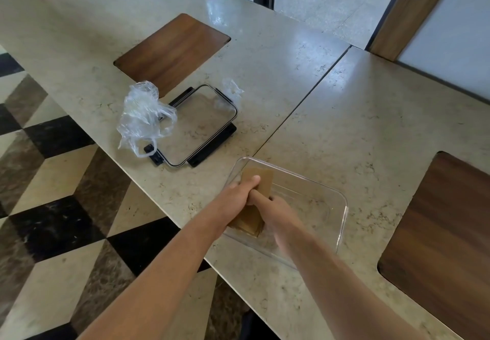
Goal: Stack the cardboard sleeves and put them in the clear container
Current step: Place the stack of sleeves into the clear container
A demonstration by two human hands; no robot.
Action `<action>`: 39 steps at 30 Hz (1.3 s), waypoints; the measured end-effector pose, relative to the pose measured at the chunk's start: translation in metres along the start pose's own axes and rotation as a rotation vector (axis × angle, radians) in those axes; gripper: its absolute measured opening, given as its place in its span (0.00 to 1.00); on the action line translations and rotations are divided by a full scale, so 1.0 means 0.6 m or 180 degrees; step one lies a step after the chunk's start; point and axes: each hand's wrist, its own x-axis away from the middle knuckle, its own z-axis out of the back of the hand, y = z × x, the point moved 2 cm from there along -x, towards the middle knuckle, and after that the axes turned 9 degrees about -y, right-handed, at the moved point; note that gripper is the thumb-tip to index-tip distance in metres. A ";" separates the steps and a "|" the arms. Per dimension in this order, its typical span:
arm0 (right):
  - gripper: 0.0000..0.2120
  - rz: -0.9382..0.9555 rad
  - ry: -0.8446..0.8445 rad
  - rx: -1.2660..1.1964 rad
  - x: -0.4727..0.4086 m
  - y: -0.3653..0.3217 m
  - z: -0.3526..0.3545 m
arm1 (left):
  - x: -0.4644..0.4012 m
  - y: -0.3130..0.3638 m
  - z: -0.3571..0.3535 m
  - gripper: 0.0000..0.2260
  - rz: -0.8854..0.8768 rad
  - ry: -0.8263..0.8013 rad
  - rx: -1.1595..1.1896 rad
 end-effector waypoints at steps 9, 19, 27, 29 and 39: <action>0.18 -0.0075 0.0247 -0.0044 0.011 -0.012 -0.002 | -0.001 0.005 0.002 0.14 0.0172 -0.0170 0.0219; 0.25 0.0017 0.0366 -0.0406 0.010 -0.008 -0.027 | 0.031 0.032 0.036 0.20 -0.0626 0.0255 -0.0194; 0.19 -0.0107 0.0374 -0.0499 0.001 -0.014 -0.042 | 0.013 -0.008 0.075 0.33 -0.0850 0.0613 0.0439; 0.18 -0.0118 0.0397 -0.0447 -0.002 -0.017 -0.046 | -0.004 -0.021 0.074 0.39 -0.0651 0.0277 0.0551; 0.12 -0.0099 0.0209 -0.0421 -0.003 -0.018 -0.051 | -0.012 -0.011 0.071 0.34 -0.0737 -0.0374 0.0431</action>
